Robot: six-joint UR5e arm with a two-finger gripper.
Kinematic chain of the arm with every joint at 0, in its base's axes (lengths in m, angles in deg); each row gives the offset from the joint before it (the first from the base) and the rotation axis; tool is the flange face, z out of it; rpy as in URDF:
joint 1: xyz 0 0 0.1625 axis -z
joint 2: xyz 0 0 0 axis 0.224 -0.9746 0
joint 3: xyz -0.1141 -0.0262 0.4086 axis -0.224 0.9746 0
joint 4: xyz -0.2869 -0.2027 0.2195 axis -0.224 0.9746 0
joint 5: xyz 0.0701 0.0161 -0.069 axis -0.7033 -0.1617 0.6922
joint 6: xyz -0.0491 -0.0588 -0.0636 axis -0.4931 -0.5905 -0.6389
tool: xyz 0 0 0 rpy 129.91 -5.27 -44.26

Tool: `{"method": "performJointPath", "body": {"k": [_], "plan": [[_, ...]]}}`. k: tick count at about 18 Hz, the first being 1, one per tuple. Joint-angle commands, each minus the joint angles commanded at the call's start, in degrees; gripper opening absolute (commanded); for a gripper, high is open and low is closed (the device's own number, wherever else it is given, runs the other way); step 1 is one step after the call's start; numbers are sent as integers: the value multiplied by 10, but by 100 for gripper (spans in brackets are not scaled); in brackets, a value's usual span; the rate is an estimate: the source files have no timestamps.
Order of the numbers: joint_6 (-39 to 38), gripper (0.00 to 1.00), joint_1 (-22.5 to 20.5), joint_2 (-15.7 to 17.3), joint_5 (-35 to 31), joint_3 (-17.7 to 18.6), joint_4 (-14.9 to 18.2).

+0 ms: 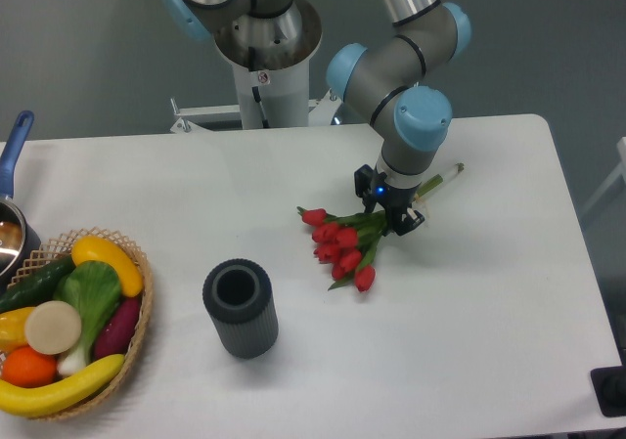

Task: Pick up the flowers from the table
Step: 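Close the gripper around the tulip stems, then lift the gripped tulip bouquet up off the table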

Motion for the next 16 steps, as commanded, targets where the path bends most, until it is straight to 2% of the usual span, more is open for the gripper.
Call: {"method": "performJointPath", "body": {"k": [3, 12, 16], "plan": [[0, 40, 0, 1, 0, 0, 1], [1, 37, 1, 10, 6, -18, 6], [1, 37, -6, 43, 32, -24, 7]]}}
